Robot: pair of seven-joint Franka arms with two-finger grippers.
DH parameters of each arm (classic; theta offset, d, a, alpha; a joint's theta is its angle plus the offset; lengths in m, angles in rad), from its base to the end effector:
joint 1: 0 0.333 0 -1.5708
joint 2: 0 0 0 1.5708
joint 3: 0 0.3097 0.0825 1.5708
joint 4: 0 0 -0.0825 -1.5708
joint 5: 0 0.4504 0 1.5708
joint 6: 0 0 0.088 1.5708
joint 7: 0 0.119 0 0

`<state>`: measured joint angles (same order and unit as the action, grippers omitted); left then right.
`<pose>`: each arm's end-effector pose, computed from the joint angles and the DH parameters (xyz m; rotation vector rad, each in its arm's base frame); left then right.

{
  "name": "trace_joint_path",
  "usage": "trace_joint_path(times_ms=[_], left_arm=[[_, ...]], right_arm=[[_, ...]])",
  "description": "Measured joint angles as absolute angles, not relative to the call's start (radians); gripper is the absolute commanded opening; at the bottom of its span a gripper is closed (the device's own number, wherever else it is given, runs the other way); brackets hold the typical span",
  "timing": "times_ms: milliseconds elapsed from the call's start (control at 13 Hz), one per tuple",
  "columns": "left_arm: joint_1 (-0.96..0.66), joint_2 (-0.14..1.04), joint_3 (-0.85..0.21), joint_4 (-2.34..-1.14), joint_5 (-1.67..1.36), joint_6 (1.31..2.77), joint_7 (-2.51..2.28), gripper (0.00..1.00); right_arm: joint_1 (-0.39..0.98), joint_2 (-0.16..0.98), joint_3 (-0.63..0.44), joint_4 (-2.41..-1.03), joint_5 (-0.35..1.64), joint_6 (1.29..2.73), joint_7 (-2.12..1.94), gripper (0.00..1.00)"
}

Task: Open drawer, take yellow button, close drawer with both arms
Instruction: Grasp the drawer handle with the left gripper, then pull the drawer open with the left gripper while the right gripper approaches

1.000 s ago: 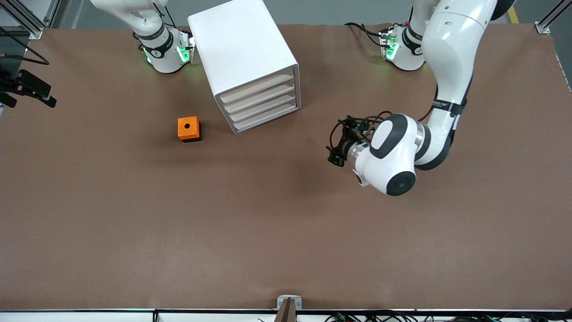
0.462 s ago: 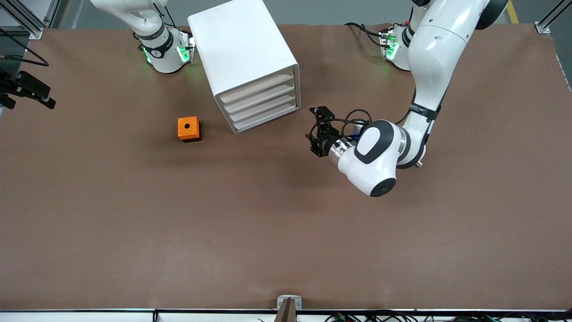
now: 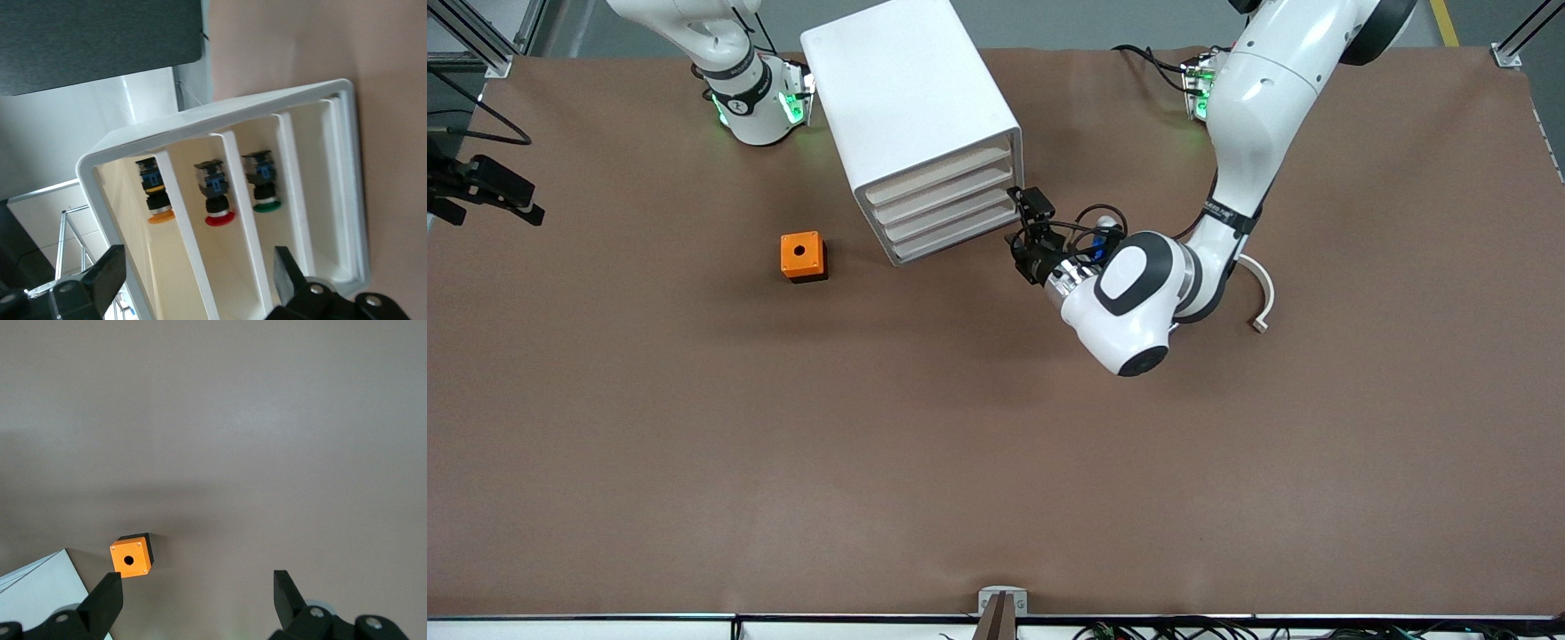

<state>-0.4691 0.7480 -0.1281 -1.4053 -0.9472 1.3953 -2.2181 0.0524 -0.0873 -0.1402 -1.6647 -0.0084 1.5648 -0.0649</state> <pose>0.5344 -0.4751 0.2368 -1.3406 -1.7695 1.4618 0.5902 -0.0560 0.6076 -3.1365 0.0349 0.0206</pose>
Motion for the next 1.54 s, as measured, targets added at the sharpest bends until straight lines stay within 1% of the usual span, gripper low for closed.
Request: trace_joint_path(times_ms=[154, 538, 692, 1077, 1154, 1385, 1538], left_arm=[[-0.490, 0.761, -0.131, -1.405, -0.952, 1.370, -2.258, 0.67], [-0.508, 0.803, -0.191, -1.405, -0.959, 1.331, -2.316, 0.57], [-0.523, 0.814, -0.198, -1.405, -0.961, 1.308, -2.330, 0.53], [-0.538, 0.821, -0.198, -1.409, -0.961, 1.295, -2.337, 0.26], [-0.538, 0.821, -0.198, -1.410, -0.961, 1.294, -2.337, 0.22], [-0.540, 0.821, -0.199, -1.412, -0.967, 1.293, -2.337, 0.15], [-0.540, 0.822, -0.198, -1.412, -0.972, 1.293, -2.337, 0.12]], right_arm=[[0.052, -0.053, -0.141, -1.661, -0.013, 1.569, -0.065, 1.00], [0.052, 0.076, -0.141, -1.615, -0.017, 1.618, -0.069, 1.00], [0.050, 0.098, -0.141, -1.606, -0.021, 1.627, -0.070, 1.00], [0.034, 0.147, -0.145, -1.606, -0.023, 1.649, -0.071, 1.00], [0.035, 0.151, -0.143, -1.606, -0.023, 1.648, -0.070, 1.00], [0.039, 0.153, -0.138, -1.606, -0.022, 1.646, -0.043, 1.00], [0.073, 0.153, -0.132, -1.605, -0.021, 1.642, 0.039, 1.00]])
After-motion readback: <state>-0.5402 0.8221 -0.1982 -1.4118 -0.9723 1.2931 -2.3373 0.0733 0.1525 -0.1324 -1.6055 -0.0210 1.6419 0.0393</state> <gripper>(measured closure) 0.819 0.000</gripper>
